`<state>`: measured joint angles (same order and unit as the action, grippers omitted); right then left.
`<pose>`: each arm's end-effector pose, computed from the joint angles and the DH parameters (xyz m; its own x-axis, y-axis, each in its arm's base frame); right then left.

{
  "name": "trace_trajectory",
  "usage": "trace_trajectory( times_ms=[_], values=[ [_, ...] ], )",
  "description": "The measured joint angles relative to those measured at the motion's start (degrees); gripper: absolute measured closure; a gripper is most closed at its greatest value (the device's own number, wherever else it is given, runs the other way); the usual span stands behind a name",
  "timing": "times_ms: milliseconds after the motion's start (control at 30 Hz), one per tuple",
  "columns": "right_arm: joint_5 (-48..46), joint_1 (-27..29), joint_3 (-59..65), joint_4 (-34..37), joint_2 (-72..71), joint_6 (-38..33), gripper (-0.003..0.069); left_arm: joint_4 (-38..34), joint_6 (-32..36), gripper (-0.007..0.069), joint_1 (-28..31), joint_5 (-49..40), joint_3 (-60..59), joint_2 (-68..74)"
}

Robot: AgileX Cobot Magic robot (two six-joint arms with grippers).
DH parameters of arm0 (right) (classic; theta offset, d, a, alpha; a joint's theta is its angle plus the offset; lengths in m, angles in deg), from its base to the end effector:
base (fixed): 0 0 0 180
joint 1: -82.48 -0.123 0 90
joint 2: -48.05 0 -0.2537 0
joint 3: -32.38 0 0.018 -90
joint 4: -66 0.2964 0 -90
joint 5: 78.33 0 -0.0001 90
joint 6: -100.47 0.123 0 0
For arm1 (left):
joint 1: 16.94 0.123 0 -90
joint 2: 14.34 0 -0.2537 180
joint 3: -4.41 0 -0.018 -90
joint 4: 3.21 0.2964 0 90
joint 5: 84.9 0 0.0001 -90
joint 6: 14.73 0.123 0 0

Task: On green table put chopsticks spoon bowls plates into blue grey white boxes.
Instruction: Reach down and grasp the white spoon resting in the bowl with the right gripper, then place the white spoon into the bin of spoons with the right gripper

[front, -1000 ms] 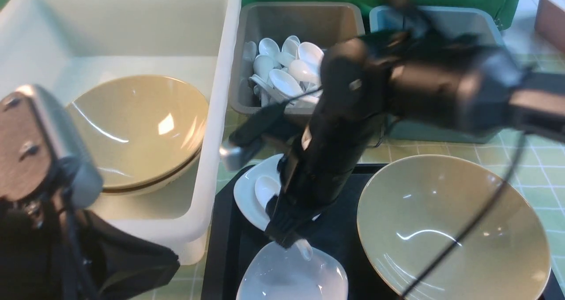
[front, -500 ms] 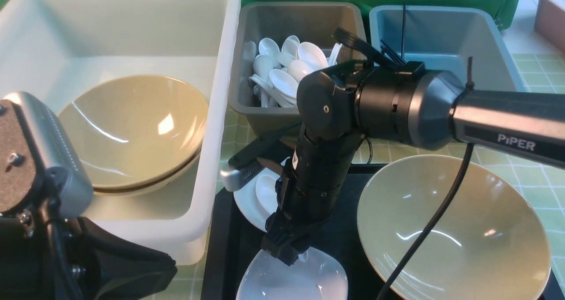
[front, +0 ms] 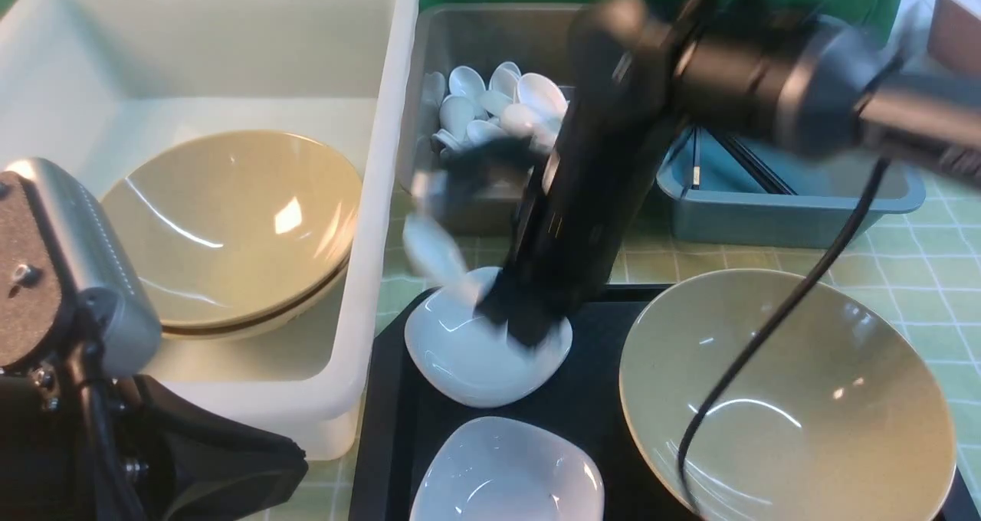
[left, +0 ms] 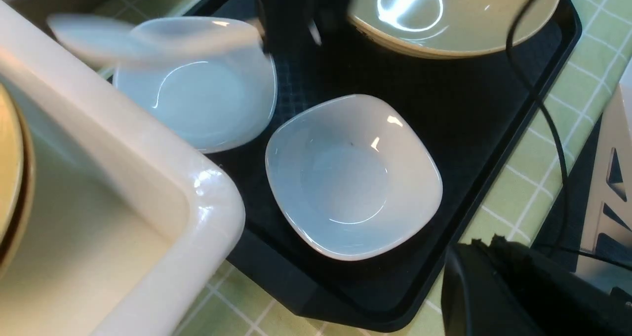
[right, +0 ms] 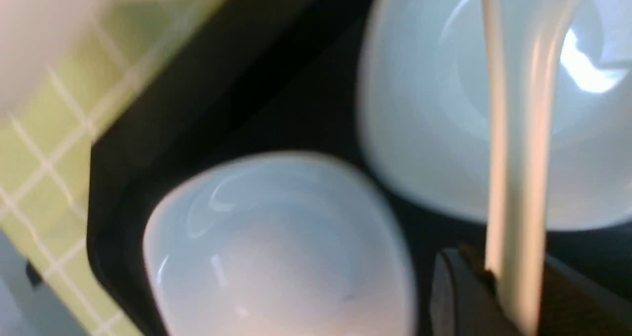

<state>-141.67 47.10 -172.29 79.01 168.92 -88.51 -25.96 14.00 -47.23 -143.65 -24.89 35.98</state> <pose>0.3689 0.2923 0.2142 -0.7263 -0.5800 -0.3689 -0.6658 0.7269 0.1683 0.1578 -0.1393 0.3054 -0.4077 0.5478 -0.7306 0.8225 0.5677 -0.0333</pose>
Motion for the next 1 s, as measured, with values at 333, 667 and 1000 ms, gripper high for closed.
trace_trajectory(
  times_ms=[333,667,1000],
  values=[
    [31.3,10.8,-8.1,0.3,3.5,0.1,0.0529,-0.2,-1.3,0.0626,0.0,6.6,0.0,0.0],
    [37.9,14.7,-8.2,0.4,14.3,5.0,0.0272,-0.3,-2.9,0.0626,0.0,7.4,0.0,0.0],
    [11.9,16.6,-8.5,0.1,0.2,-6.9,0.0093,5.2,-14.9,0.0582,0.0,13.0,0.0,2.0]
  ],
)
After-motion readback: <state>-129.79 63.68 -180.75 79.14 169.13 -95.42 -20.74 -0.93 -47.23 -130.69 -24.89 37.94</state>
